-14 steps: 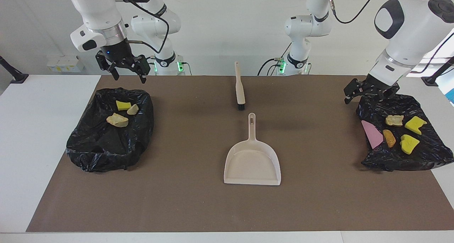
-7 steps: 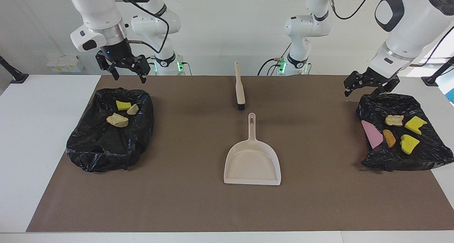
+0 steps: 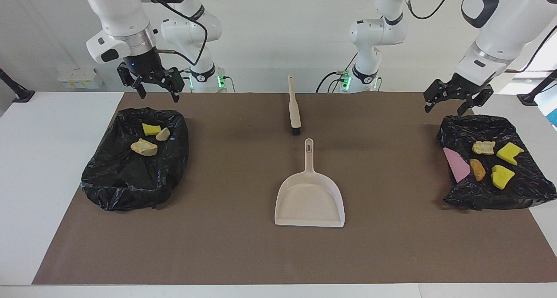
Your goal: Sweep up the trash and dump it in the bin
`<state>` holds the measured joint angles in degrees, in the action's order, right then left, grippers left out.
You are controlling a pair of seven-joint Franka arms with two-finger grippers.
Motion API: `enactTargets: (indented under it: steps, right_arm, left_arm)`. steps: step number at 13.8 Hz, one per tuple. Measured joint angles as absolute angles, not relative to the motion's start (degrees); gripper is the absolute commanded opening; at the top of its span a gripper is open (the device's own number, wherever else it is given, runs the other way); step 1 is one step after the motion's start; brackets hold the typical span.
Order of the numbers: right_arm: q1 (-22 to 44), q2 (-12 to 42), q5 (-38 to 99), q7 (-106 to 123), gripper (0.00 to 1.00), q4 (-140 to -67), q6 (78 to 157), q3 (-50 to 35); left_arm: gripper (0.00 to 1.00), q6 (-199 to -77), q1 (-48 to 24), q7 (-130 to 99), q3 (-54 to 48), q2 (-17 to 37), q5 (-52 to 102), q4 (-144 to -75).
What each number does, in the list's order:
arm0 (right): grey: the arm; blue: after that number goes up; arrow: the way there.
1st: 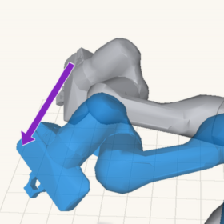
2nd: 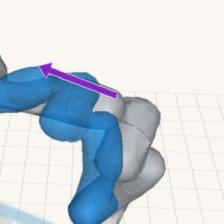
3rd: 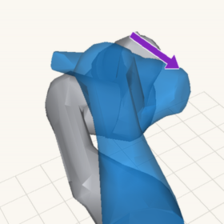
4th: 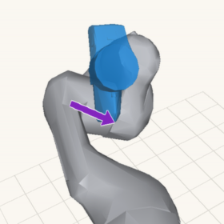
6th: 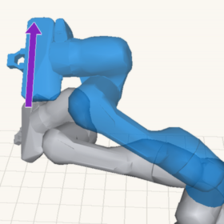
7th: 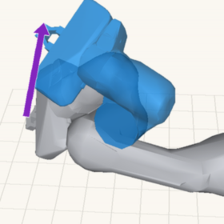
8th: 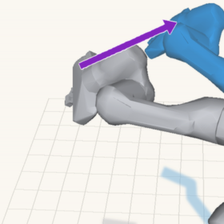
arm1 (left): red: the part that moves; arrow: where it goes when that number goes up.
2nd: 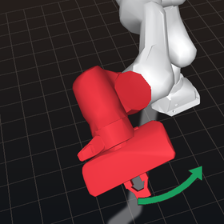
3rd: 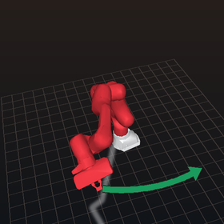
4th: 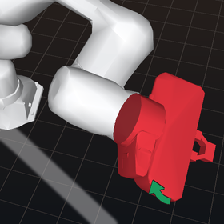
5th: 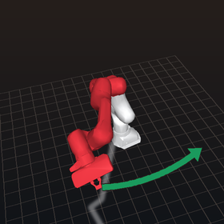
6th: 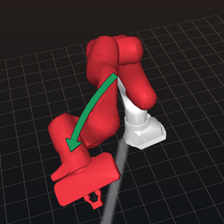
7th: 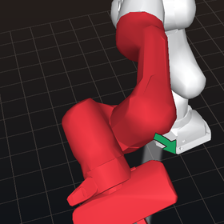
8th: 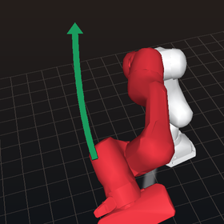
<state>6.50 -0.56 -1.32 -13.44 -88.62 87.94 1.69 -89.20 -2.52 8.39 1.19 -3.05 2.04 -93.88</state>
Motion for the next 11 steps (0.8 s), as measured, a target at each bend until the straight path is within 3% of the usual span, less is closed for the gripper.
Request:
enactTargets:
  steps: [11]
  right_arm:
    - [6.5, -0.6, -1.3, -13.4, 1.0, -88.6, 87.9, 1.7]
  left_arm:
    - [1.0, -89.3, -2.5, 8.5, 1.2, -3.5, 2.0, -94.6]
